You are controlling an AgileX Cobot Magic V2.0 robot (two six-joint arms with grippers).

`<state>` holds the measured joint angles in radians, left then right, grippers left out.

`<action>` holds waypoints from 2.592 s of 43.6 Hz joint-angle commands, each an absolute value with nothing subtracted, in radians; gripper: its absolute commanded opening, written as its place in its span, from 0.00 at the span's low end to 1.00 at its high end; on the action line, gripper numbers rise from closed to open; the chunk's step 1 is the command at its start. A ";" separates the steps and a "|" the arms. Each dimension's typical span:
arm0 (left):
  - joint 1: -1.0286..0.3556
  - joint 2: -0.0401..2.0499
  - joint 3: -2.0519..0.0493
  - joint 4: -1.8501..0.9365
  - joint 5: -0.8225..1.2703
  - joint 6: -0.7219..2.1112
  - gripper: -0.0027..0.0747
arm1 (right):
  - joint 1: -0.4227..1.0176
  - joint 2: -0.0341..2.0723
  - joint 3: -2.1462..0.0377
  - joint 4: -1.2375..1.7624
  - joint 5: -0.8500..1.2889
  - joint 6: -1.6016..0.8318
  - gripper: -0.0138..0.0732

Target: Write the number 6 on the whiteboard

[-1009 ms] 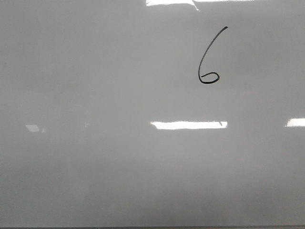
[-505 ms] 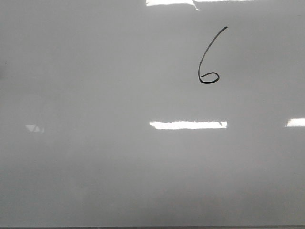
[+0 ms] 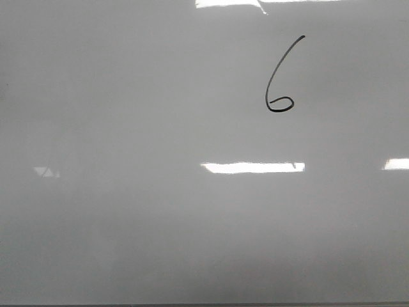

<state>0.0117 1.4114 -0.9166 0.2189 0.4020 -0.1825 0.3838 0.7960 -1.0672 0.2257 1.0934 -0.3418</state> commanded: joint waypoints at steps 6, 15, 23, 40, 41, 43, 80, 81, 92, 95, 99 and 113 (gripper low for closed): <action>-0.048 1.238 -1.057 0.216 0.684 -0.057 0.64 | 0.375 0.793 -1.098 0.099 1.069 -0.033 0.77; -0.133 1.033 -1.114 0.167 0.864 -0.044 0.64 | 0.375 0.791 -1.098 -0.015 1.118 0.109 0.77; -0.189 0.849 -1.085 0.064 0.882 0.000 0.64 | 0.375 0.744 -1.061 -0.017 1.105 0.107 0.77; -0.204 0.625 -0.910 0.054 0.895 0.000 0.64 | 0.375 0.500 -0.856 -0.018 0.977 0.010 0.77; -0.204 0.624 -0.899 0.054 0.894 0.000 0.64 | 0.375 0.491 -0.851 -0.018 0.975 0.010 0.77; -0.204 0.621 -0.886 0.054 0.894 0.000 0.64 | 0.375 0.483 -0.848 -0.018 0.978 0.010 0.77; -0.204 0.621 -0.848 -0.010 0.821 0.048 0.01 | 0.375 0.478 -0.848 -0.021 0.980 0.007 0.08; -0.204 0.621 -0.848 -0.010 0.821 0.048 0.01 | 0.375 0.478 -0.848 -0.021 0.980 0.007 0.08; -0.204 0.621 -0.848 -0.010 0.821 0.048 0.01 | 0.375 0.478 -0.848 -0.021 0.981 0.007 0.08; -0.204 0.621 -0.848 -0.010 0.821 0.048 0.01 | 0.375 0.478 -0.848 -0.021 0.981 0.007 0.08; -0.203 0.600 -0.839 0.000 0.805 0.068 0.01 | 0.375 0.478 -0.848 -0.021 0.981 0.007 0.08; -0.045 0.293 -0.480 0.032 0.417 0.093 0.01 | 0.375 0.478 -0.848 -0.021 0.982 0.007 0.08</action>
<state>-0.0764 0.3679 -0.5508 0.0504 0.5859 0.0900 0.3838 0.4729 -0.8241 -0.0053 1.0471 0.0152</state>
